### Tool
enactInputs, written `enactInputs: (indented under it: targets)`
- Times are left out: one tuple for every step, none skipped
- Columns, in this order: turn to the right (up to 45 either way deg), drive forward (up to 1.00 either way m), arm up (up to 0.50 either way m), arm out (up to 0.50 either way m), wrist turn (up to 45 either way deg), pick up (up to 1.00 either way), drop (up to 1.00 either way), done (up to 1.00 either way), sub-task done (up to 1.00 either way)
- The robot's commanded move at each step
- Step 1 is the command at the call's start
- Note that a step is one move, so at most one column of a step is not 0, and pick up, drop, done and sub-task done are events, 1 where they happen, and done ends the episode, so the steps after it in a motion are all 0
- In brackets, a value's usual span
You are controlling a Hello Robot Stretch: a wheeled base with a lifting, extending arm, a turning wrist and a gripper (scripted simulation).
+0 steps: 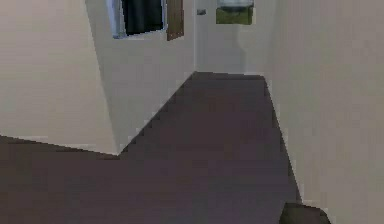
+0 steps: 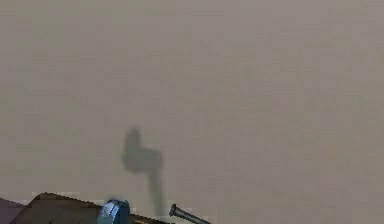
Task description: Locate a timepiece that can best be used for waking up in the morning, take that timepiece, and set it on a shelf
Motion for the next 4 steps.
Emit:
enactInputs:
  targets:
    - [-24.0,0.0,0.0,0.0,0.0,0.0,0.0,0.0,0.0]
    - [0.0,0.0,0.5,0.0,0.0,0.0,0.0,0.0,0.0]
    - [0.0,0.0,0.04,0.0,0.0,0.0,0.0,0.0,0.0]
    - [0.0,0.0,0.0,0.28,0.0,0.0,0.0,0.0,0.0]
